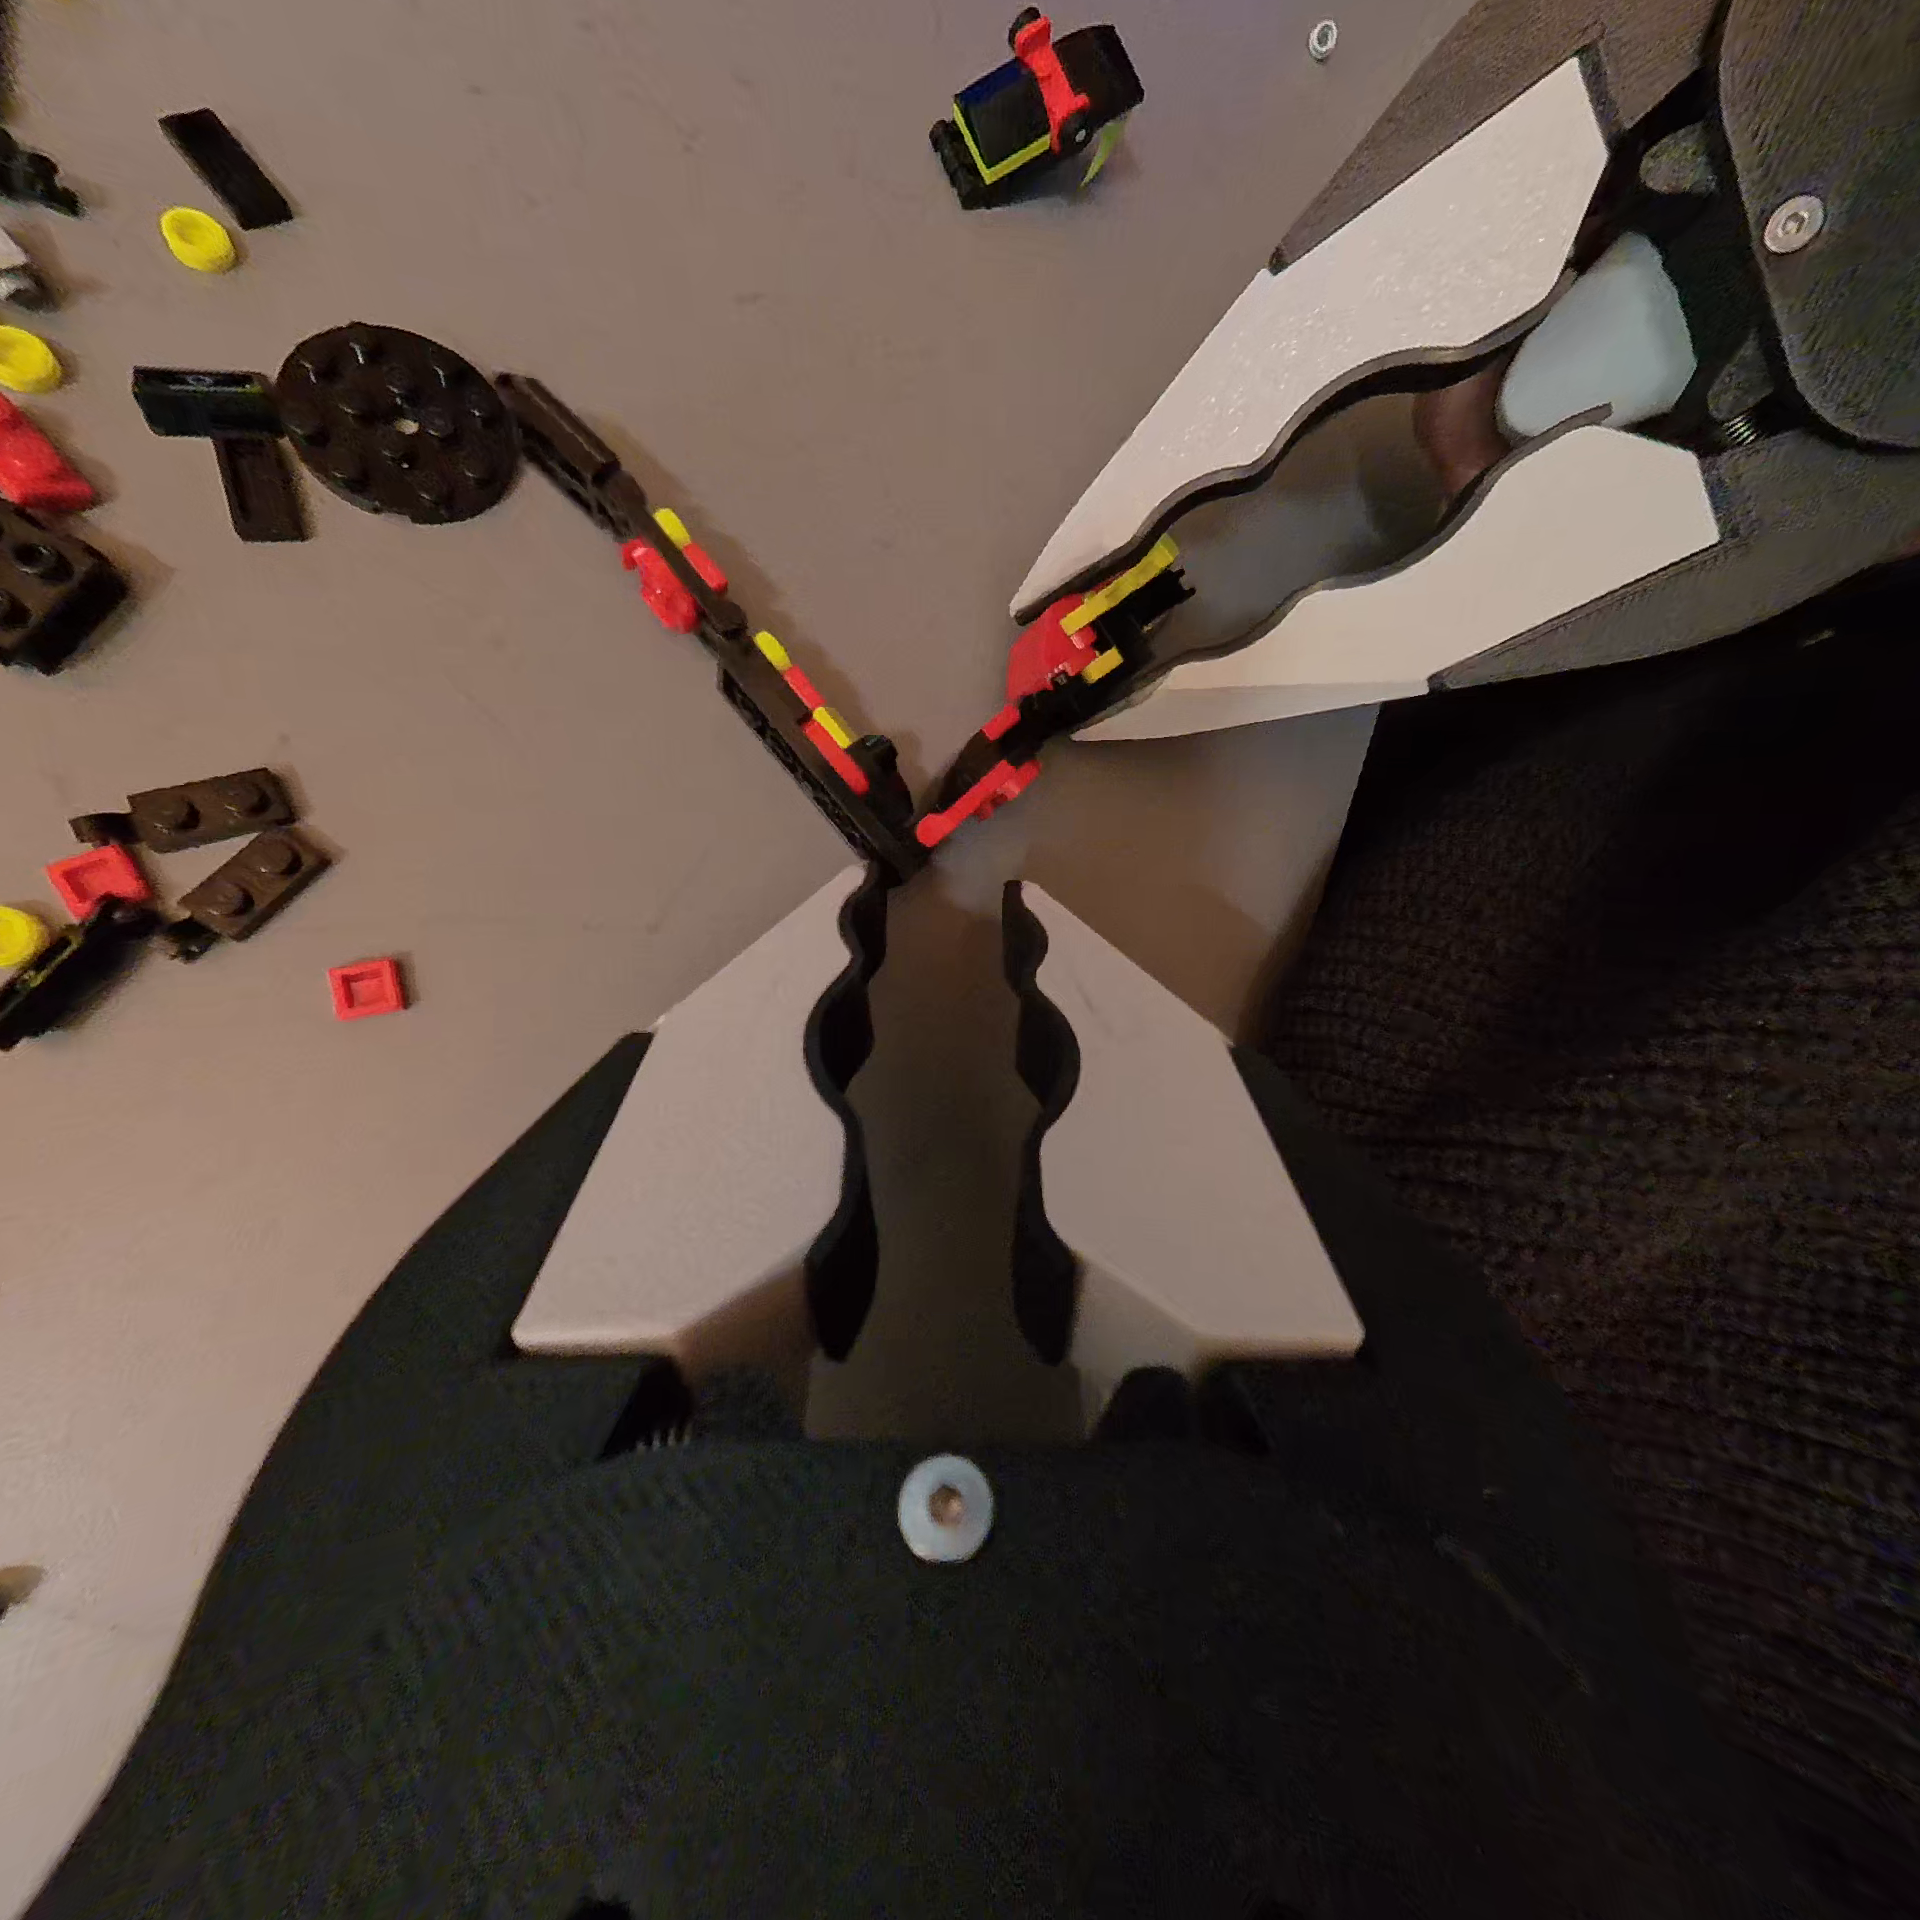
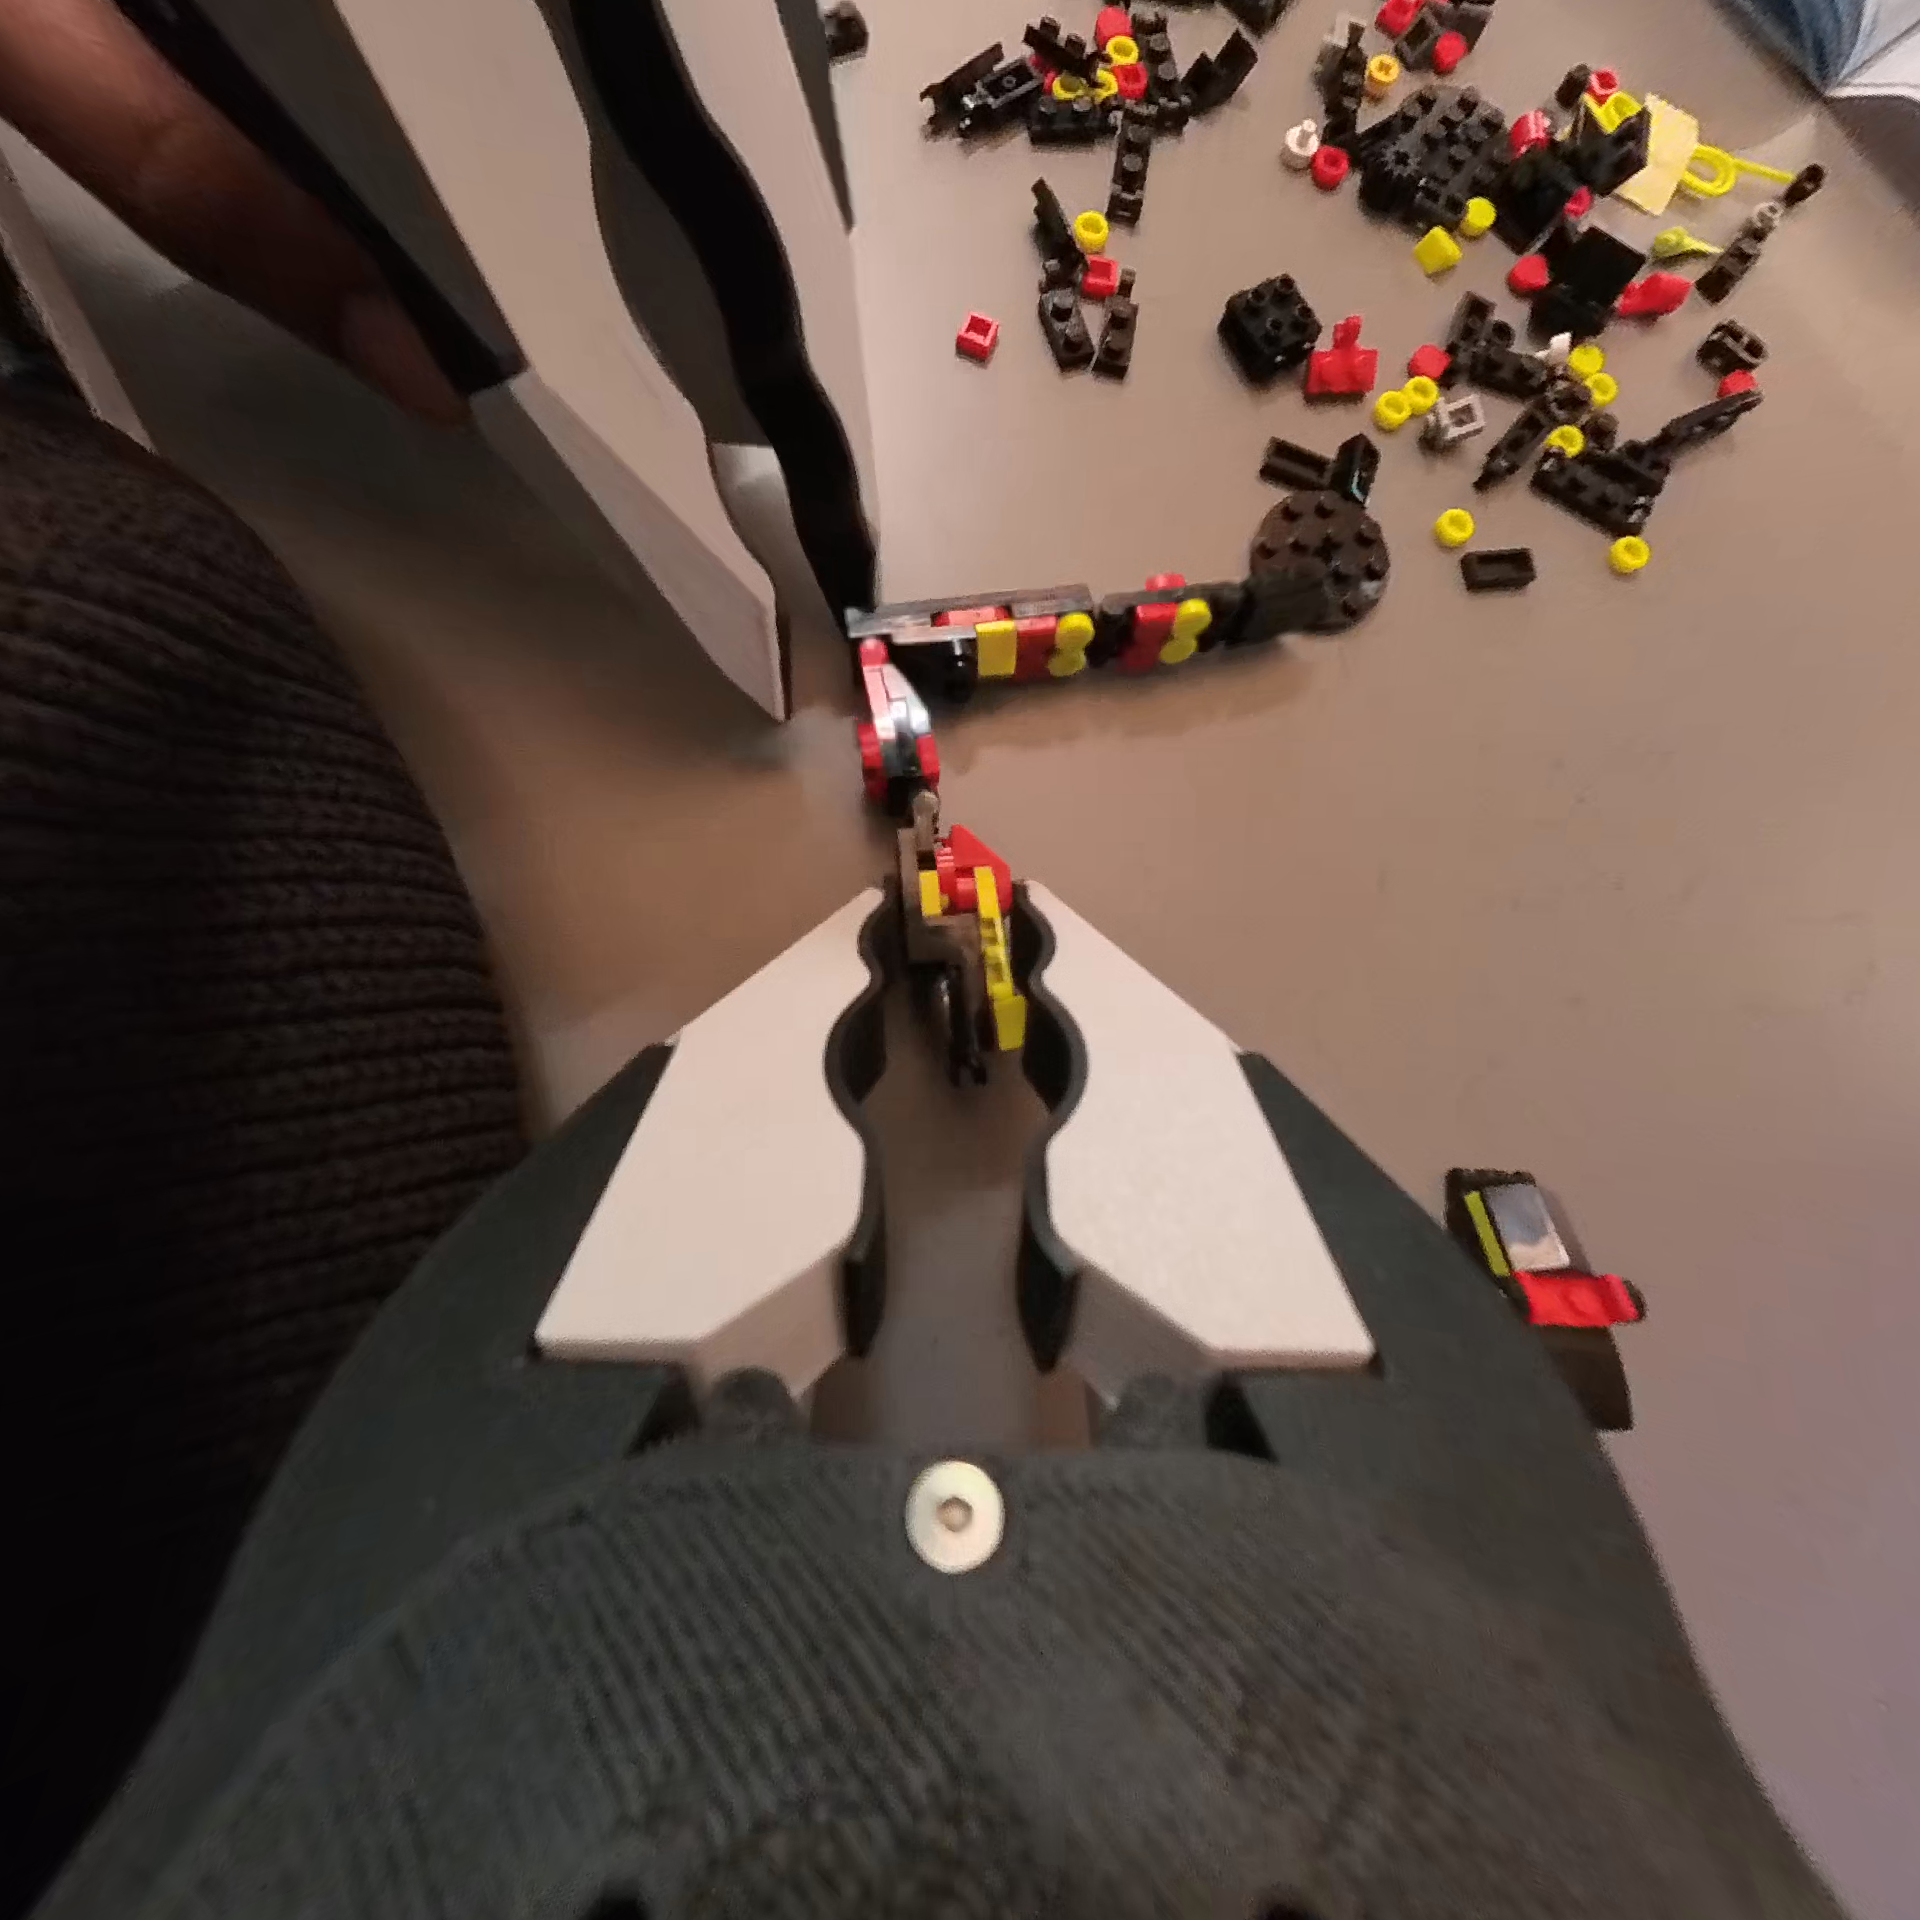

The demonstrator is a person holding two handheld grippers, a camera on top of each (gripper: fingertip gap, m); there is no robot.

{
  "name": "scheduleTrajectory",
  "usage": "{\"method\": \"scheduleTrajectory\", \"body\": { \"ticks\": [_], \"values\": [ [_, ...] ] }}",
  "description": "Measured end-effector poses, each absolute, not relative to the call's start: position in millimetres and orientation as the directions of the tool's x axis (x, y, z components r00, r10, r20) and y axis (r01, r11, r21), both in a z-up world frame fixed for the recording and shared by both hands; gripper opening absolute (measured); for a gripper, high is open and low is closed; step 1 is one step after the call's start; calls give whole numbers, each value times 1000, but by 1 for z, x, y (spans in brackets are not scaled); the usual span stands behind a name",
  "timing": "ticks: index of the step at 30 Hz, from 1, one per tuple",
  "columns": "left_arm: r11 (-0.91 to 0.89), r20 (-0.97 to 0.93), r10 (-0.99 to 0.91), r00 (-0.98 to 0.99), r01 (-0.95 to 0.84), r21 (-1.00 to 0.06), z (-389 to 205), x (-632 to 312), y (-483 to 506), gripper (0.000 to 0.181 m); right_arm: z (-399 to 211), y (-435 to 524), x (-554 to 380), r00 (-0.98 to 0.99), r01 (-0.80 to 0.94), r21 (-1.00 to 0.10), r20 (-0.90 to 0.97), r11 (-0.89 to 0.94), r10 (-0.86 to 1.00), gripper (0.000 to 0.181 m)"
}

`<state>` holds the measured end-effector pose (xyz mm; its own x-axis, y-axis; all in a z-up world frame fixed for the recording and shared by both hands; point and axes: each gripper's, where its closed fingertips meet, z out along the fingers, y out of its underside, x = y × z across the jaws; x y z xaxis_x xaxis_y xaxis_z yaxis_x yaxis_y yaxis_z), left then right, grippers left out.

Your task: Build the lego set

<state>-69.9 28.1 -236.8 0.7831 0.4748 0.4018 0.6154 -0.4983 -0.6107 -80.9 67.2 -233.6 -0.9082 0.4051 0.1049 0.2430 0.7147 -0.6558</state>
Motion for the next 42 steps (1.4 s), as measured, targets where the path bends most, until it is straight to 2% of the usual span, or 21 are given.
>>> {"method": "scheduleTrajectory", "body": {
  "ticks": [1,5,8,11,13,16,21,28,30,35,38,42],
  "values": [
    [-491,409,479,777,623,-608,-237,-70,28,20,-234,67,-81,-910,238,-657,107,715,401,19],
    [-439,452,488,747,658,-612,-233,-73,27,25,-232,67,-81,-919,198,-665,130,720,373,19],
    [-316,567,468,678,728,-609,-219,-81,26,34,-222,69,-87,-913,66,-658,263,750,311,19],
    [-109,800,296,521,851,-514,-192,-86,27,43,-205,68,-92,-886,-84,-653,394,752,243,19],
    [-32,881,162,445,894,-446,-178,-89,25,47,-194,64,-89,-874,-176,-665,444,725,195,19],
    [-81,905,66,420,906,-415,-172,-79,29,54,-178,58,-84,-857,-292,-683,497,669,133,19],
    [-210,886,-11,463,865,-455,-170,-58,46,53,-171,51,-75,-877,-351,-722,477,596,62,19],
    [-206,882,-44,468,860,-467,-167,-61,56,18,-171,52,-75,-884,-357,-737,466,574,48,19],
    [-214,880,-35,474,856,-470,-169,-62,59,16,-170,54,-76,-885,-350,-743,461,571,57,20],
    [-239,849,47,526,831,-502,-182,-67,61,15,-172,68,-91,-915,-232,-778,378,584,141,49],
    [-269,798,99,595,788,-554,-190,-69,58,15,-177,82,-97,-948,-98,-818,251,567,198,51],
    [-253,754,18,657,732,-633,-177,-66,57,15,-174,82,-91,-974,180,-883,-97,435,205,56]
  ]
}}
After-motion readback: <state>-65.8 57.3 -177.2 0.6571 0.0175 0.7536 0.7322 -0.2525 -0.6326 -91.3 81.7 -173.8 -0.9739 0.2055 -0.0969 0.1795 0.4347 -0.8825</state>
